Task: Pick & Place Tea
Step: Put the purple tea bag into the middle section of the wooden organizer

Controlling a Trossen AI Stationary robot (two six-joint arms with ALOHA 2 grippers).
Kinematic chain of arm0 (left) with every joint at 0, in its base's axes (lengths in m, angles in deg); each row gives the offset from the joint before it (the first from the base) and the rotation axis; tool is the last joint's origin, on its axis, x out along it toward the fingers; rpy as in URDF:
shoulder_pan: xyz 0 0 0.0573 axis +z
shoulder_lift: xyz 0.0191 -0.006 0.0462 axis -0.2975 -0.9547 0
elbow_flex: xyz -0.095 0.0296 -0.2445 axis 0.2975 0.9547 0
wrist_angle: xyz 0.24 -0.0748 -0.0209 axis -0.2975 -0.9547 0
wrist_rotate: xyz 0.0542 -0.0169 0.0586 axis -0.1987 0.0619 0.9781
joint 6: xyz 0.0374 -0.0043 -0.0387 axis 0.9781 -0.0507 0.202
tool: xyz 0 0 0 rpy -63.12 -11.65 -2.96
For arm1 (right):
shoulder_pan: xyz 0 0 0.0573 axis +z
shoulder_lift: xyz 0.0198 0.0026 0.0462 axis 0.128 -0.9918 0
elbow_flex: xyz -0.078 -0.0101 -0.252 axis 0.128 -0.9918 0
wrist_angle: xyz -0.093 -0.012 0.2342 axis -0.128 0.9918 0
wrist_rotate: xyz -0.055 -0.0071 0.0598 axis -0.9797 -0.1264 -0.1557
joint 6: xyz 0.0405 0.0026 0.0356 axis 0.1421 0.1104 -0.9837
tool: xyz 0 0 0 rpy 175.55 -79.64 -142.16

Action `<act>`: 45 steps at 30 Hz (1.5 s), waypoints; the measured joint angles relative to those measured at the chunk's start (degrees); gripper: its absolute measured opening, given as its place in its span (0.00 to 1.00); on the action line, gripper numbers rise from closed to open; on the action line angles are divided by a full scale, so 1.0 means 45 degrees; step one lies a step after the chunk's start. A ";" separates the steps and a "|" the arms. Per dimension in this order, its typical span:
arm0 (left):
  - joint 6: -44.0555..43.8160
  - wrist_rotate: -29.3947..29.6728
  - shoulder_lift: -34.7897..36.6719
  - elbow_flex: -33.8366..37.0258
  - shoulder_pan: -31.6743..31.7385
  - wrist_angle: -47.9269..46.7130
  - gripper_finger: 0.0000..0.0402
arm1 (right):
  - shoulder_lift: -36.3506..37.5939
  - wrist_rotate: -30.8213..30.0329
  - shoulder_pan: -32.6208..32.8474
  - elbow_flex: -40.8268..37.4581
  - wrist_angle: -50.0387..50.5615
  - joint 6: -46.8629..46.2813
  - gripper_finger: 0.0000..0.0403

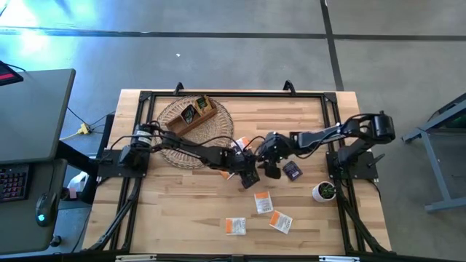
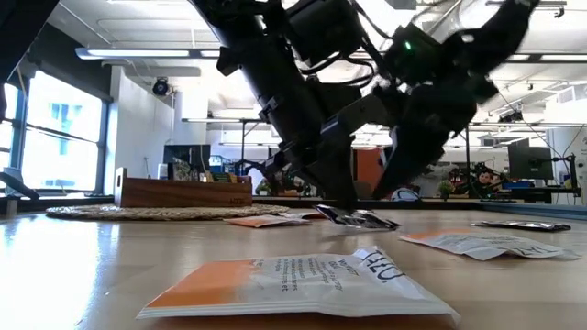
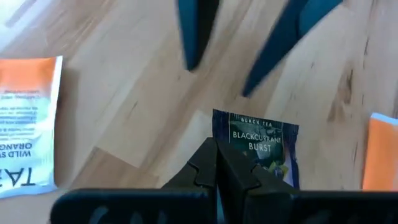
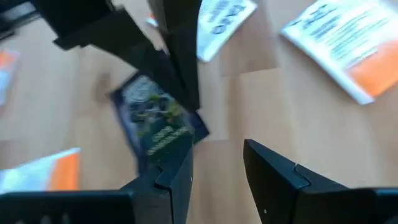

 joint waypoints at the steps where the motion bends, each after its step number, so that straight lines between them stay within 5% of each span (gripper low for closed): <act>1: 0.0009 0.0010 0.0000 0.0000 0.0000 0.0013 0.00 | 0.0000 0.0480 -0.0172 -0.0386 -0.0692 -0.0241 0.34; 9: 0.0291 0.0054 0.0019 -0.0077 0.0000 0.0222 0.00 | -0.0068 0.1119 -0.0816 -0.3014 -0.5310 -0.2665 0.34; 17: 0.1213 0.0223 0.0019 -0.1145 0.0005 0.0250 0.00 | -0.0210 0.1444 -0.0633 -0.3689 -0.7267 -0.3139 0.34; 36: 0.1509 0.0404 0.0024 -0.1501 0.0005 -0.0485 0.00 | -0.0389 0.1428 -0.0719 -0.3675 -0.7374 -0.2187 0.34; 45: 0.1200 0.0330 0.0024 -0.1501 -0.0010 -0.0898 0.00 | -0.0384 0.3679 -0.0818 -0.3675 -0.7374 -0.2675 0.34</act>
